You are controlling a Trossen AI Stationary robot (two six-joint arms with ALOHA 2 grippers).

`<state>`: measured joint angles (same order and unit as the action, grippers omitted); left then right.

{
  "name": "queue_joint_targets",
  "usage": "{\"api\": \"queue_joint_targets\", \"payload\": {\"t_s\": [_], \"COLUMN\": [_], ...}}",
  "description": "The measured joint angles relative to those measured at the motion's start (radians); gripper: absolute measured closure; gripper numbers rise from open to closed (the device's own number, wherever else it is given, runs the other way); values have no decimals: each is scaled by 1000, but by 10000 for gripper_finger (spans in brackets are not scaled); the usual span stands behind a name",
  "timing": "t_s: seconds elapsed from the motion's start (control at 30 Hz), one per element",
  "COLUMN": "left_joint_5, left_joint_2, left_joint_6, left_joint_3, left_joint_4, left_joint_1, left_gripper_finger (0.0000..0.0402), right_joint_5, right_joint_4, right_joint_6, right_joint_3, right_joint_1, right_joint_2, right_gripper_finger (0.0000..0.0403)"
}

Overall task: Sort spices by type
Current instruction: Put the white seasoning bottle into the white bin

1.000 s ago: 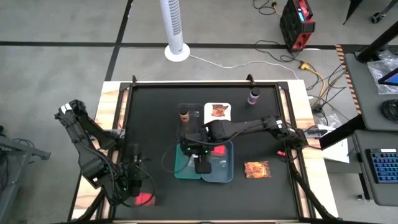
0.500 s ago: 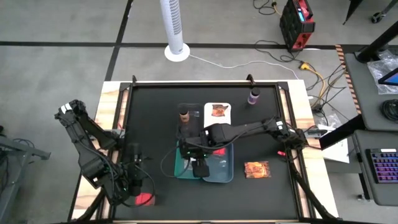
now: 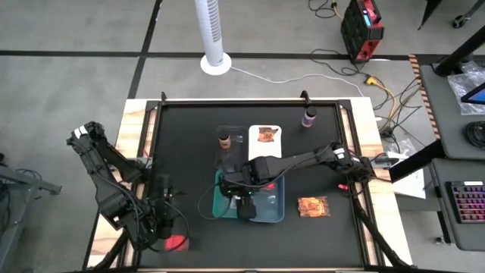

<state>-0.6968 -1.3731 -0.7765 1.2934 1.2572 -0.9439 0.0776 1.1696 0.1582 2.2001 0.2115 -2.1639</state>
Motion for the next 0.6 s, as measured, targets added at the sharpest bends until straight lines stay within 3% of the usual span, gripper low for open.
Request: {"api": "queue_joint_targets", "payload": {"t_s": [0.6], "left_joint_5": [-1], "left_joint_2": [0], "left_joint_6": [0], "left_joint_3": [0], "left_joint_4": [-4], "left_joint_1": [0], "left_gripper_finger": [135], "right_joint_5": [0], "right_joint_4": [-44], "right_joint_6": [-13], "right_joint_3": [-51], "right_joint_1": [23], "right_joint_2": [1], "right_gripper_finger": [205]}}
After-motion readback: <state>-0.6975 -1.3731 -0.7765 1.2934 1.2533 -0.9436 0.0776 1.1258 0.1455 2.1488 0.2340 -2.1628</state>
